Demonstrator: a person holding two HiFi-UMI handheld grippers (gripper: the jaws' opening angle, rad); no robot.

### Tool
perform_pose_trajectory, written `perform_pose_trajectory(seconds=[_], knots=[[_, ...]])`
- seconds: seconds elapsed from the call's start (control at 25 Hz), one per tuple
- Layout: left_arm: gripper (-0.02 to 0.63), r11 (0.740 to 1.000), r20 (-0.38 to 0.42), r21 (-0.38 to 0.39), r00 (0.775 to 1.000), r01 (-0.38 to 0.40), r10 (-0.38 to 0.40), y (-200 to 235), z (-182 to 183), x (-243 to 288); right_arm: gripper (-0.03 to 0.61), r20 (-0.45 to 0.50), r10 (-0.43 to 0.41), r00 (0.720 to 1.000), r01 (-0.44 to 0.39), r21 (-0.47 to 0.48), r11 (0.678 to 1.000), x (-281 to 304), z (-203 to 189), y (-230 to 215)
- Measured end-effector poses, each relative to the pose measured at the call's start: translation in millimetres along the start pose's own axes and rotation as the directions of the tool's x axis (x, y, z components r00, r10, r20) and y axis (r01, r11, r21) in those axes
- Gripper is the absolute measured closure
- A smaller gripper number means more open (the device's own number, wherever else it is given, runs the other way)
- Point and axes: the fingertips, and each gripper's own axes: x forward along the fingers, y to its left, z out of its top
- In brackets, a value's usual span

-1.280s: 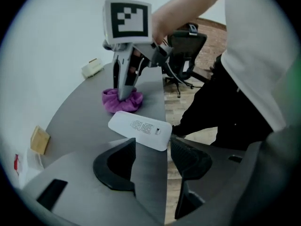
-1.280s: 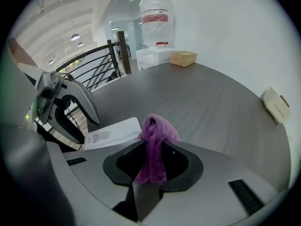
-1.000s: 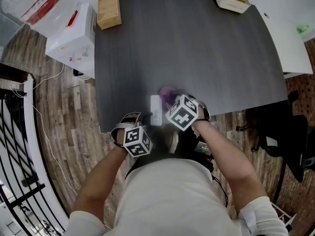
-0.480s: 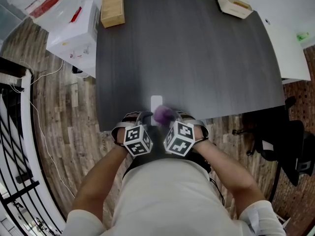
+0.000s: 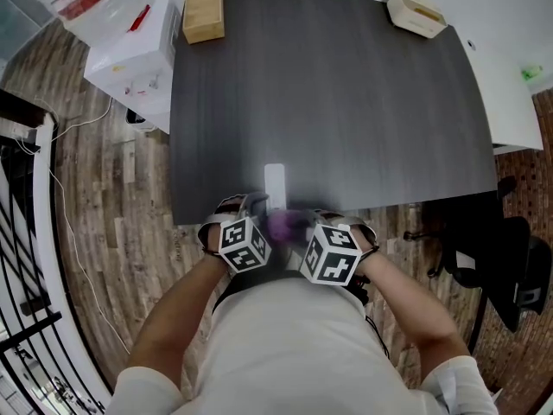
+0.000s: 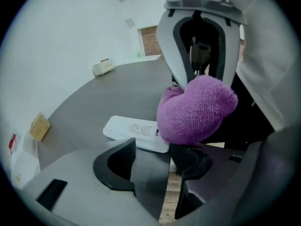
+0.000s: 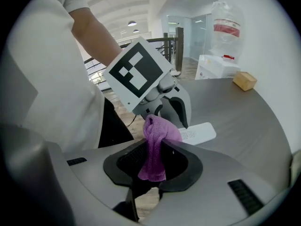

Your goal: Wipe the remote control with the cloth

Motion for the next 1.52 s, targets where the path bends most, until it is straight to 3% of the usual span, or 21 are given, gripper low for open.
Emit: perform_pose_trajectory(seconds=[0.16,0.32,0.48,0.68,0.88,0.96,1.28,1.52], knots=[[0.382,0.997,0.005,-0.058,0.999,-0.049,0.049,2,1,-2,0.477,-0.016,-0.123,0.992,0.122,-0.073,0.99,-16,7,-34],[0.382,0.987,0.001,-0.133,0.995,-0.094,0.095,4,-5,-4,0.477,-0.049,-0.261,0.964,0.255,-0.105,0.961,-20,16,-90],[0.382,0.979,-0.006,-0.171,0.994,-0.112,0.112,4,-5,-3,0.477,-0.121,-0.336,0.934,0.315,-0.168,0.934,-1,26,-131],[0.382,0.968,-0.006,-0.218,0.992,-0.125,0.127,5,-6,-3,0.477,-0.214,-0.366,0.906,0.292,-0.311,0.905,36,25,-136],[0.382,0.954,-0.015,-0.268,0.991,-0.133,0.134,5,-9,-2,0.48,-0.203,-0.294,0.934,0.209,-0.356,0.911,46,25,-90],[0.382,0.947,-0.011,-0.292,0.991,-0.132,0.135,5,-11,-3,0.48,-0.188,-0.276,0.942,0.204,-0.33,0.922,46,24,-77],[0.382,0.926,-0.014,-0.347,0.988,-0.147,0.151,6,-13,-3,0.48,-0.09,-0.156,0.984,0.153,-0.044,0.987,39,16,-43],[0.382,0.93,-0.02,-0.332,0.987,-0.156,0.159,6,-13,-4,0.48,0.02,-0.064,0.998,0.059,0.193,0.979,31,10,-24]])
